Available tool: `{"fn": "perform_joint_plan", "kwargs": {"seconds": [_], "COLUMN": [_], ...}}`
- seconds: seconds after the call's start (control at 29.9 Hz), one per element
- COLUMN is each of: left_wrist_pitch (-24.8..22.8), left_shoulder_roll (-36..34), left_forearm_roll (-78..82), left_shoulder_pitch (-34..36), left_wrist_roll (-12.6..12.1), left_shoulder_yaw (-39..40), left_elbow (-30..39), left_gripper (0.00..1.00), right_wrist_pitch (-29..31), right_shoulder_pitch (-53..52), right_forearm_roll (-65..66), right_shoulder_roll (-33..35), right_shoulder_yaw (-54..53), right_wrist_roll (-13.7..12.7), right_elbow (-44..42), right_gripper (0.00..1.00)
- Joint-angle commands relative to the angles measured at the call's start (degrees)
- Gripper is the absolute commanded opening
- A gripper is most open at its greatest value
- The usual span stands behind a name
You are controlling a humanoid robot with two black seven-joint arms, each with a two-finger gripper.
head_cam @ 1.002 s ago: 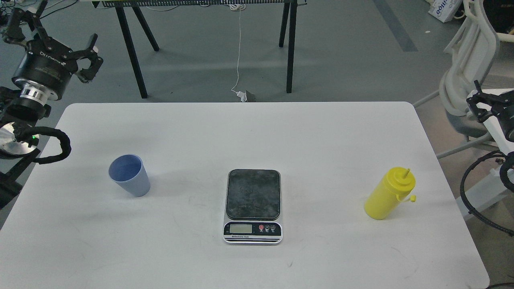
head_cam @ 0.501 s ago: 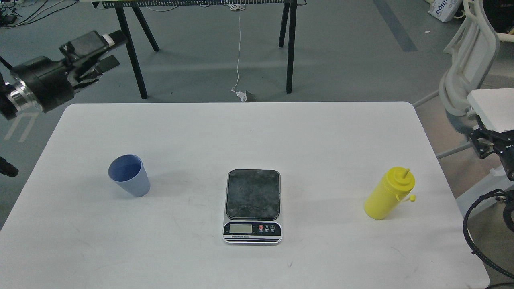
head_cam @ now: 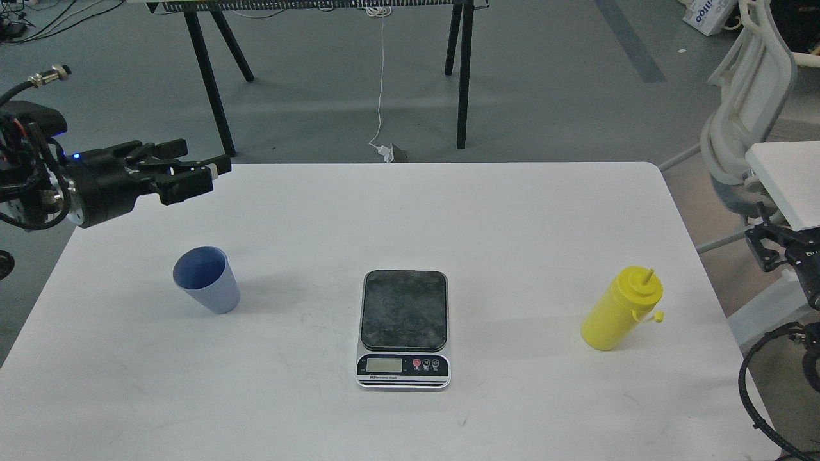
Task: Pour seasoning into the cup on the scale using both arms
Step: 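Lower the left gripper and grasp the blue cup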
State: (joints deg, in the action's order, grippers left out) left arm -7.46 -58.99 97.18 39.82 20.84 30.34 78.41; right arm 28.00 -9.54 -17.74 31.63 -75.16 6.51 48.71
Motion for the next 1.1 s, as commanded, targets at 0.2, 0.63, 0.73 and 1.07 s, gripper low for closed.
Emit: {"fn": "perform_joint_plan", "kwargs": {"seconds": [0.2,0.63,0.73,1.07], "left_wrist_pitch": [0.52,0.78,0.87,0.87], "left_shoulder_roll": [1.07,1.16,1.25,5.11], "left_forearm_roll": [-0.15,3.01,4.60,4.77], "left_shoulder_pitch": [-0.09,-0.09,-0.18,-0.36], "left_wrist_roll": [-0.19,-0.36,-0.36,0.07], "left_shoulder_yaw": [-0.10,-7.39,-7.92,-11.00], "left_elbow": [-0.18,-1.32,-2.03,-13.26], "left_gripper": [0.96,0.93,0.93,0.90], "right_wrist_pitch": [0.00,0.00,0.00,0.00], "right_shoulder_pitch": [0.31,0.40,0.48,0.48], "right_forearm_roll": [0.25,0.25,0.25,0.16], "right_shoulder_roll": [-0.17,-0.26,-0.26,-0.26], "right_shoulder_yaw": [0.10,0.19,0.19,-0.08], "right_wrist_roll": [-0.01,-0.01,-0.01,-0.01], "right_elbow": [-0.54,-0.54,-0.54,-0.28], "right_gripper": [1.00,1.00,1.00,1.00]}}
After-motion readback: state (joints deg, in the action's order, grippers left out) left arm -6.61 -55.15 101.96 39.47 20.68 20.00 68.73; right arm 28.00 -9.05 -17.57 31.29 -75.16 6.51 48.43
